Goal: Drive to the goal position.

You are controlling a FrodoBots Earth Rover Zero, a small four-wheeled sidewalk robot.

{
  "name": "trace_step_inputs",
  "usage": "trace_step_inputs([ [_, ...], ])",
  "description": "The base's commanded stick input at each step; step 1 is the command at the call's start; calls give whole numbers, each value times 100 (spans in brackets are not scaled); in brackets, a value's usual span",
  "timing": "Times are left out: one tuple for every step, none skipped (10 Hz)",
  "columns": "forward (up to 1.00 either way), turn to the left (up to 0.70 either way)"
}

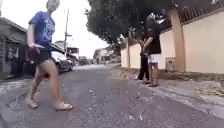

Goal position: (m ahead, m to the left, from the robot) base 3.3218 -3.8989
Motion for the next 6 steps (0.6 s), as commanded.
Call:
trace_step_inputs([
  [70,0],
  [70,0],
  [70,0],
  [6,0],
  [0,0],
  [0,0],
])
